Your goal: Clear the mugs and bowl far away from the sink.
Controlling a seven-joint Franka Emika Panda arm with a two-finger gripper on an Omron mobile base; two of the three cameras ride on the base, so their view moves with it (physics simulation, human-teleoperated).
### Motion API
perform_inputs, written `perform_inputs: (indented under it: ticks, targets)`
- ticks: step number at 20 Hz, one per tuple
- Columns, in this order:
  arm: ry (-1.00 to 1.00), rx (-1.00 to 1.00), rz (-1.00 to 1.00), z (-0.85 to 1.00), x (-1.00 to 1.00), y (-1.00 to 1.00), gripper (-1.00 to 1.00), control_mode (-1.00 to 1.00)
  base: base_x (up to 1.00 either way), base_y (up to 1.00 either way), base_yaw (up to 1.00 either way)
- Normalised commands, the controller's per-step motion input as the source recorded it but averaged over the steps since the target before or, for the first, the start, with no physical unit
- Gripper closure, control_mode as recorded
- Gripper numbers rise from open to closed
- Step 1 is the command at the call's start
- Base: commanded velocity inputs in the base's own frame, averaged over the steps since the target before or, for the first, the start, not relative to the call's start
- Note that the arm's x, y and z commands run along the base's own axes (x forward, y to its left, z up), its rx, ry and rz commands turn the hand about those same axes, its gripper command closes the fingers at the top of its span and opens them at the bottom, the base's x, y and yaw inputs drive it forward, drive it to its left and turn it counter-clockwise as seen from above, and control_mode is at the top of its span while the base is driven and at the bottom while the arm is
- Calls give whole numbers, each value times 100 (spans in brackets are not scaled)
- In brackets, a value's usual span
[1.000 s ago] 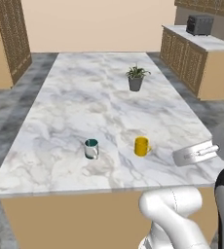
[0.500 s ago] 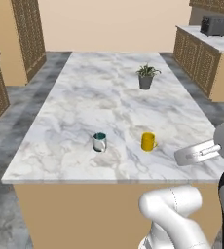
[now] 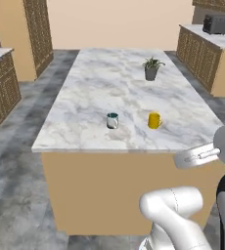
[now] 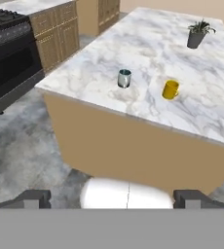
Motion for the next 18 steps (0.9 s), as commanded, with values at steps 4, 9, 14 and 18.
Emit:
perform_inputs:
  ticks: [4, 9, 14, 18]
  targets:
    - [0, 0, 0, 0, 0, 0, -100, 100, 10, 82, 74]
    - [0, 0, 0, 0, 0, 0, -100, 100, 11, 61, 76]
    - [0, 0, 0, 0, 0, 0, -100, 100, 2, 22, 84]
    - [0, 0, 0, 0, 0, 0, -100, 100, 4, 21, 92]
